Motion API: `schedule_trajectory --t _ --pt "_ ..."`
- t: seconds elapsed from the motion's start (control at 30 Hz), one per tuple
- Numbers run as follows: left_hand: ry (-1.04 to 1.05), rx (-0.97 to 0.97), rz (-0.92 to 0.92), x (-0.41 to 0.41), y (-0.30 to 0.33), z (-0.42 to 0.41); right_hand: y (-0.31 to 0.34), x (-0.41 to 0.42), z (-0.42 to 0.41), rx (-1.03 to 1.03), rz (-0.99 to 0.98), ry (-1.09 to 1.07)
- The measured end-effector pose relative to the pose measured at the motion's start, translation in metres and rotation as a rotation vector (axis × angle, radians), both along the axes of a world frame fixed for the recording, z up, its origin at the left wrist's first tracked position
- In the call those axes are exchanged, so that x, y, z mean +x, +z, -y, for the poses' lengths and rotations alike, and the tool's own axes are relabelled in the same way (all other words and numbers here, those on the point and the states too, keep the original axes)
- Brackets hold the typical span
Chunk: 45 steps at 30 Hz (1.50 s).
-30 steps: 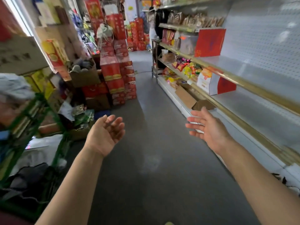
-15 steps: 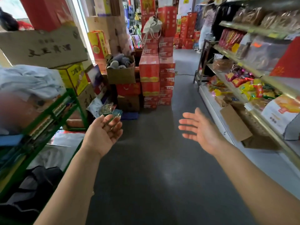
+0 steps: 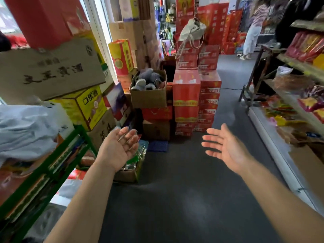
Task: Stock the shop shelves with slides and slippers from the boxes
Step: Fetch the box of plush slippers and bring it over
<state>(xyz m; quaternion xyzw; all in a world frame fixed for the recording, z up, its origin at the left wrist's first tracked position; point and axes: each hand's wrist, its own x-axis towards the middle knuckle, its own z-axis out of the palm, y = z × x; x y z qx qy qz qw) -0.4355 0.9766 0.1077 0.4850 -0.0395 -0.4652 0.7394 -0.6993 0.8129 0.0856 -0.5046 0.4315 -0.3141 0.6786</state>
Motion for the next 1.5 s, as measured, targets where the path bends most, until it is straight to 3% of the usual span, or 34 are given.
schedule_trajectory --t 0.5,0.77,1.0,1.27,1.5 --pt "0.155 -0.003 0.032 0.241 -0.023 0.319 -0.006 0.252 0.374 -0.026 -0.035 0.113" --pt "0.220 0.088 0.040 0.373 -0.041 0.449 -0.016 0.389 0.519 0.023 -0.072 0.136" --pt "0.153 0.129 0.031 0.527 -0.064 0.587 -0.040 0.517 0.648 0.025 -0.111 0.086" --pt "0.120 0.345 0.106 0.704 -0.119 0.728 -0.080 0.659 0.780 0.037 -0.327 -0.015" --pt "0.068 0.539 0.160 0.765 -0.192 0.797 -0.130 0.725 0.863 -0.038 -0.579 -0.034"
